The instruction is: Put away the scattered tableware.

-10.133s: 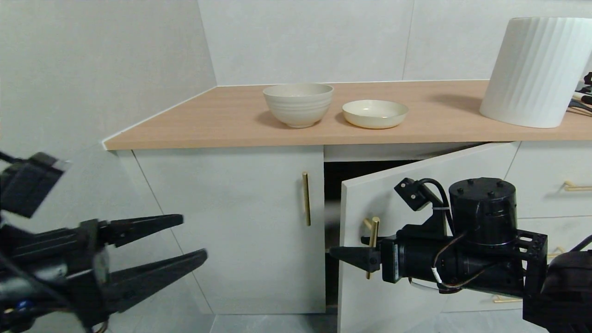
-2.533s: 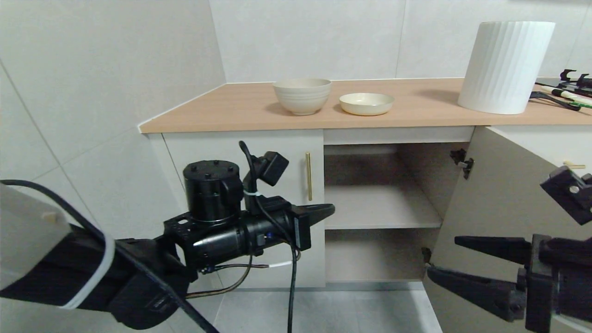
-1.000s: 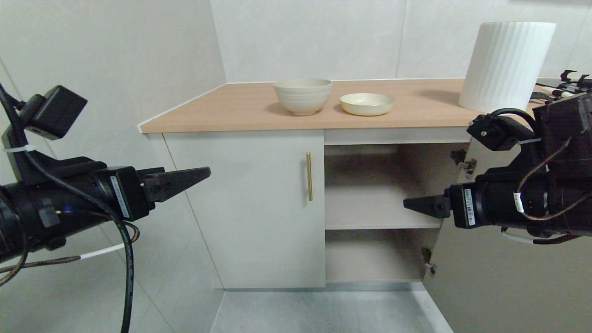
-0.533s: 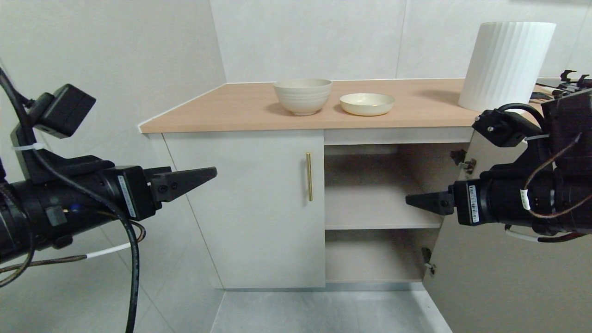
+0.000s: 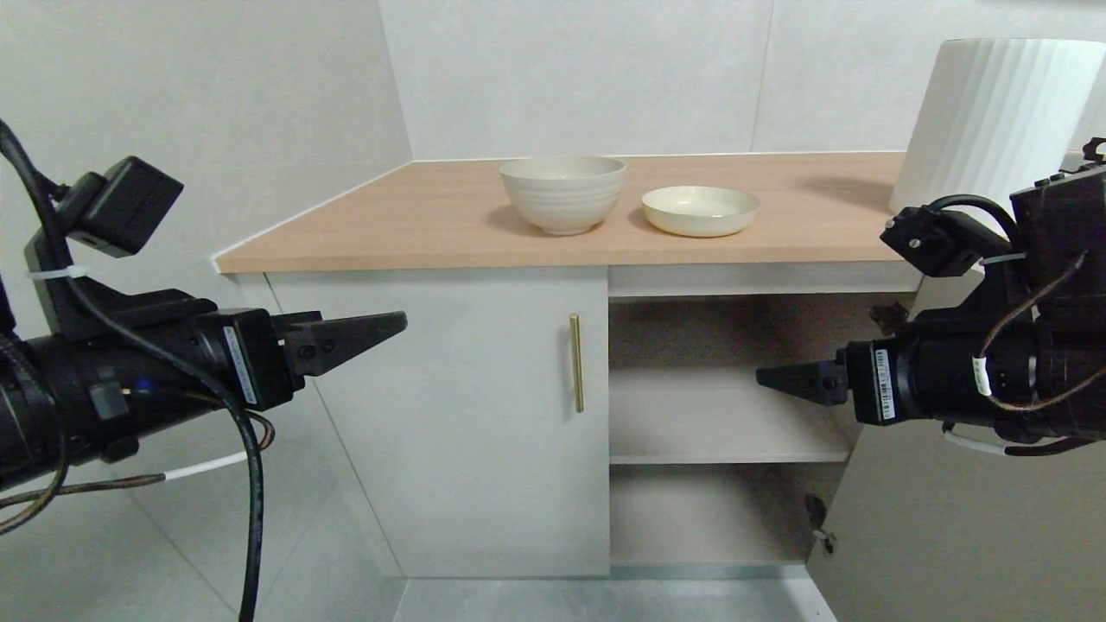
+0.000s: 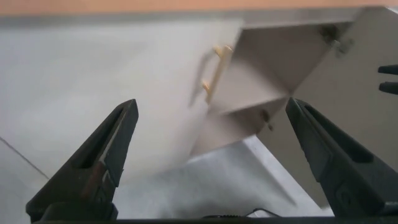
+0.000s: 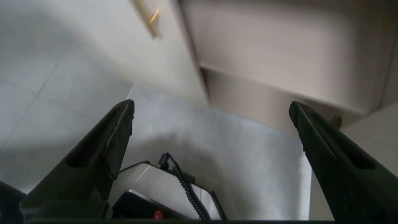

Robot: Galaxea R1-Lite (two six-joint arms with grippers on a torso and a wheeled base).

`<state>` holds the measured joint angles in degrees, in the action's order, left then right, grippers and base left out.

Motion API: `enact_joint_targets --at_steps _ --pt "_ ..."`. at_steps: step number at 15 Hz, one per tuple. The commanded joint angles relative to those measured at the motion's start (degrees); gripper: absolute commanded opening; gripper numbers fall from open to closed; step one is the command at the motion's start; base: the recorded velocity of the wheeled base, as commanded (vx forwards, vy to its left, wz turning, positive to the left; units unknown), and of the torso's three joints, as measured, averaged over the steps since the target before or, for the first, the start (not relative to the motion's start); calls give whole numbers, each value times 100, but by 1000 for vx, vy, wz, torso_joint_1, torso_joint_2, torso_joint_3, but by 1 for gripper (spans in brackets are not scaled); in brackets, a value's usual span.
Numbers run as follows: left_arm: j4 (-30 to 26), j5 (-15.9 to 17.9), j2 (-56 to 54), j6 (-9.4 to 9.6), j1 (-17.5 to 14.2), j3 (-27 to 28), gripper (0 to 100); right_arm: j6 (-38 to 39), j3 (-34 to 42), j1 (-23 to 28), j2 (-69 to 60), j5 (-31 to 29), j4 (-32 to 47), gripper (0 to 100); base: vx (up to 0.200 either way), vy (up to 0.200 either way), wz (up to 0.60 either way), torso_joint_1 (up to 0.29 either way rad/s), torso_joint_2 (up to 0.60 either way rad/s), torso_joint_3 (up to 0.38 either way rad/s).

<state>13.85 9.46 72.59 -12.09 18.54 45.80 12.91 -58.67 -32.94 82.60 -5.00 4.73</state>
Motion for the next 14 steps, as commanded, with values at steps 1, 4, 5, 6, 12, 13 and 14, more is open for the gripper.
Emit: enact_joint_targets --at_steps 1,4,5,6,12,13,14 --pt "4 3 27 -4 0 -1 100 1 14 -2 -16 8 -7 100 200 0 0 2 2 7" --pt "-5 -6 18 -4 0 -10 100 -17 84 -2 -16 8 -25 100 200 0 0 -1 4 1" --pt "4 -6 0 -4 0 -10 100 -25 128 -2 -7 8 -34 100 0 0 0 0 0 0" --pt "4 3 -26 -12 0 -18 100 -34 137 -2 -16 8 -34 100 0 0 0 0 0 0" --pt "4 3 -9 -12 0 -18 100 -52 154 -2 -16 8 -34 100 0 0 0 0 0 0" --pt "4 3 0 -12 0 -18 100 -52 154 -2 -16 8 -34 100 0 0 0 0 0 0" --pt "4 3 9 -4 0 -18 100 -52 154 -2 -7 8 -34 100 0 0 0 0 0 0"
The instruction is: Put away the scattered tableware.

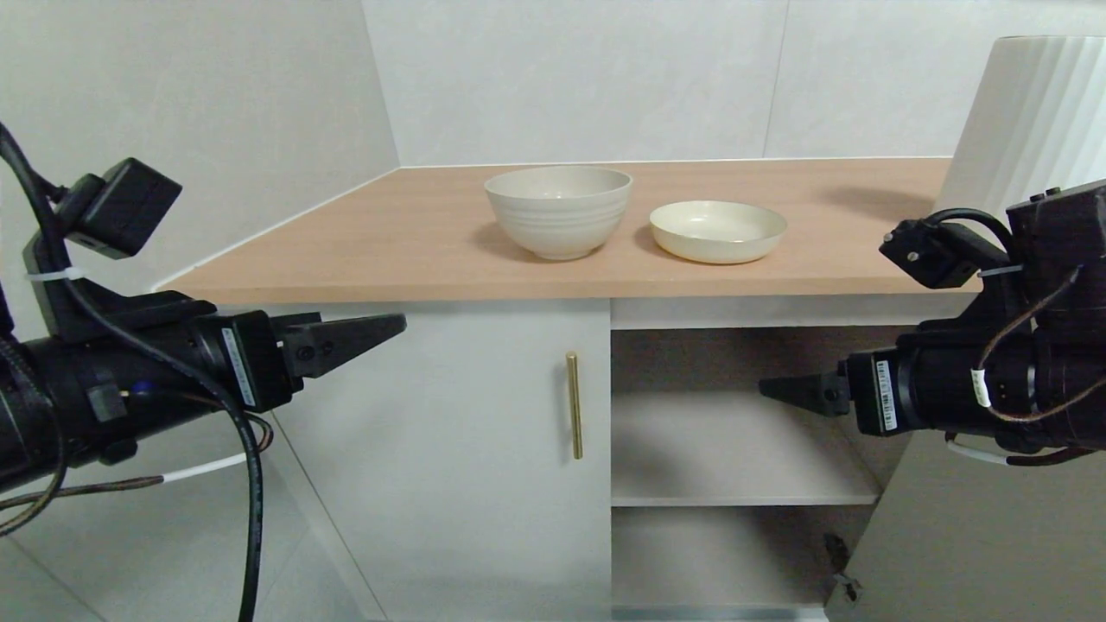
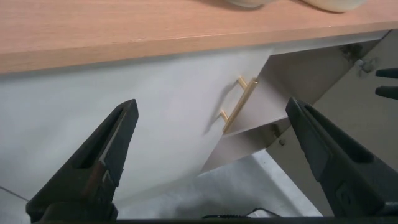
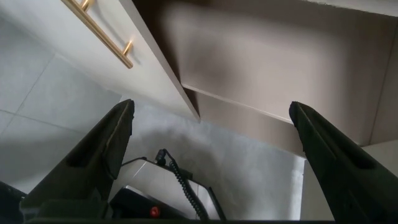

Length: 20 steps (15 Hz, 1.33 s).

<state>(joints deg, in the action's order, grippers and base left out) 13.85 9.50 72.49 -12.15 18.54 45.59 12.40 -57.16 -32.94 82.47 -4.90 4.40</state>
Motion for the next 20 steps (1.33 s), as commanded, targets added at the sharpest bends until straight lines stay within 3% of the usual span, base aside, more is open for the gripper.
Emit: enact_joint_targets --at_steps 1,5,20 --pt "4 0 29 -6 0 -7 100 -1 12 -2 6 -2 -1 100 0 0 0 17 -80 -27" --pt "-5 0 82 -6 0 -7 100 -9 30 -2 6 -2 -1 100 0 0 0 76 -249 -251" --pt "-14 0 591 -33 0 81 100 -36 3 24 278 -11 -18 100 0 0 0 191 -493 -285"
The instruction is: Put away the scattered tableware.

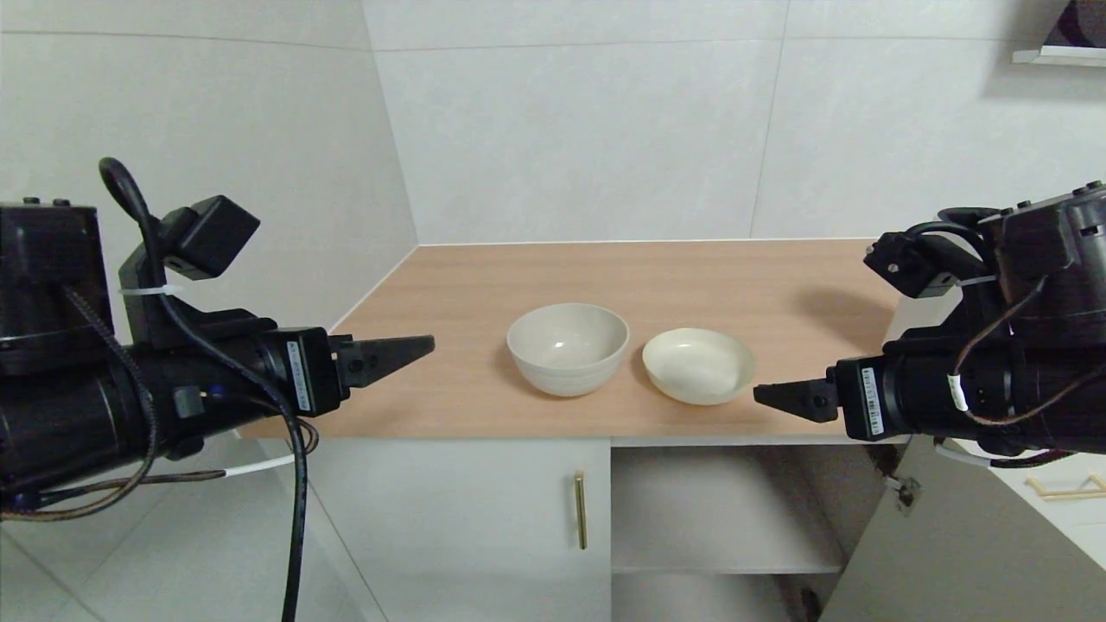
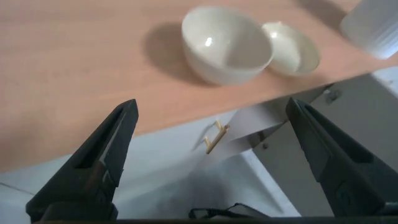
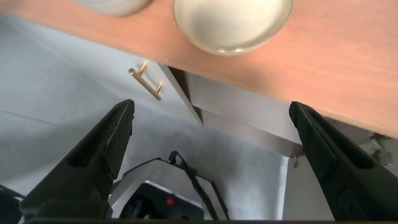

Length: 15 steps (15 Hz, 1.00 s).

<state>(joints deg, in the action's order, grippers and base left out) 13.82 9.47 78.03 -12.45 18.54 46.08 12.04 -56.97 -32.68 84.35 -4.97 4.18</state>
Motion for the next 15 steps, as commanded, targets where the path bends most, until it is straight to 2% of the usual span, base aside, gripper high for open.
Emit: enact_joint_targets --at_steps 1,5,6,8,10,11,13,14,15 --pt "-20 -7 63 -3 0 129 100 -106 -25 -1 179 -4 -23 100 0 0 0 119 -276 -163" --pt "-293 -7 582 -12 0 709 100 -202 -157 148 557 -48 -515 100 0 0 0 41 -80 -37" --pt "-618 -7 722 -12 9 964 100 -194 -218 201 644 -162 -515 100 0 0 0 0 0 0" --pt "-1092 37 775 -30 53 1114 100 -159 -385 254 838 -311 -506 100 0 0 0 0 0 0" --pt "-1418 81 916 -100 167 1219 100 298 -816 333 1172 -382 -137 100 0 0 0 0 0 0" --pt "-1418 81 1003 -249 202 1272 100 571 -992 333 1277 -425 109 100 0 0 0 0 0 0" --pt "-1444 81 1452 -1322 369 1659 100 993 -1361 333 1576 -812 347 100 0 0 0 0 0 0" --pt "-1462 72 1504 -1418 378 1703 100 1002 -1370 342 1594 -847 347 100 0 0 0 0 0 0" --pt "-1664 72 1847 -1963 457 2019 100 1054 -1422 333 1743 -909 329 100 0 0 0 0 0 0"
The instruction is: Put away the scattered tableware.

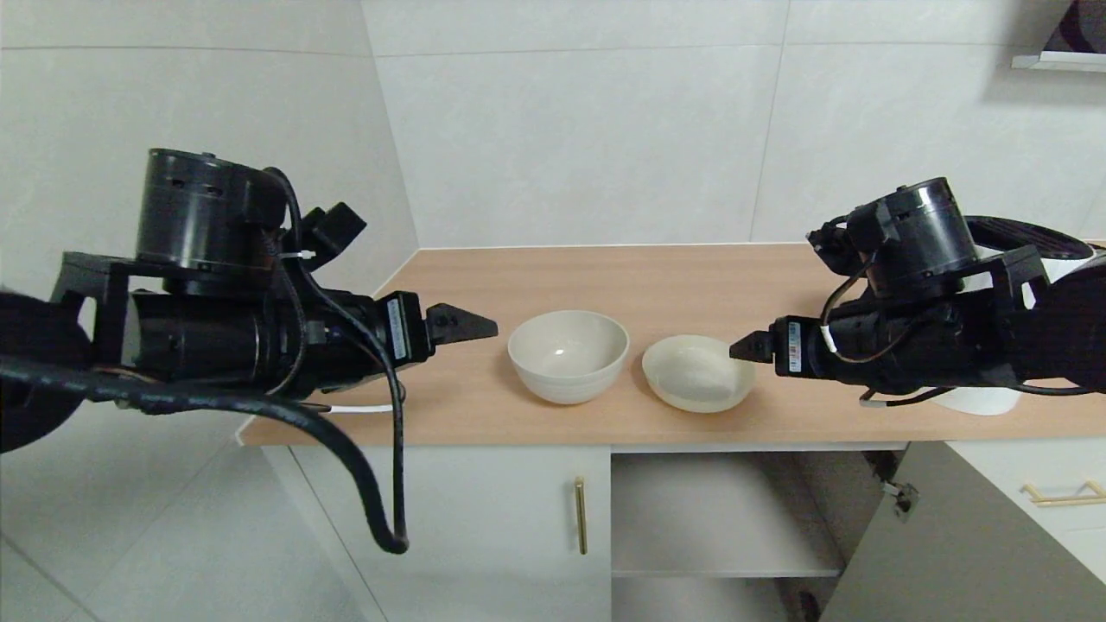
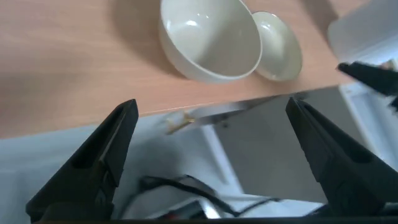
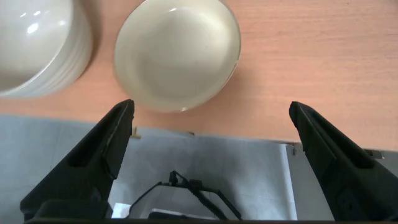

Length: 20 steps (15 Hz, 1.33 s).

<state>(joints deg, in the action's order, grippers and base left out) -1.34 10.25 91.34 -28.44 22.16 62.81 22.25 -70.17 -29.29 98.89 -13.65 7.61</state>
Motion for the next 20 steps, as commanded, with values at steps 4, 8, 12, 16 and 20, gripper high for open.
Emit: enact_joint_targets --at_steps 4,8,12,16,20 --pt "-244 -67 1131 -1155 253 821 100 148 -93 3 333 -50 -145 100 0 0 0 0 0 0" --pt "-244 -542 1869 -1717 253 1348 100 148 -85 3 306 -50 -145 100 0 0 0 0 0 0" --pt "-244 -1034 2300 -1726 218 1559 100 148 -67 -6 289 -50 -145 100 0 0 0 0 0 0" --pt "-244 -1034 2327 -1717 218 1568 100 148 -58 -6 289 -50 -145 100 0 0 0 0 0 0" --pt "-244 -1034 2309 -1717 218 1568 0 148 -58 -6 280 -50 -145 100 0 0 0 0 0 0"
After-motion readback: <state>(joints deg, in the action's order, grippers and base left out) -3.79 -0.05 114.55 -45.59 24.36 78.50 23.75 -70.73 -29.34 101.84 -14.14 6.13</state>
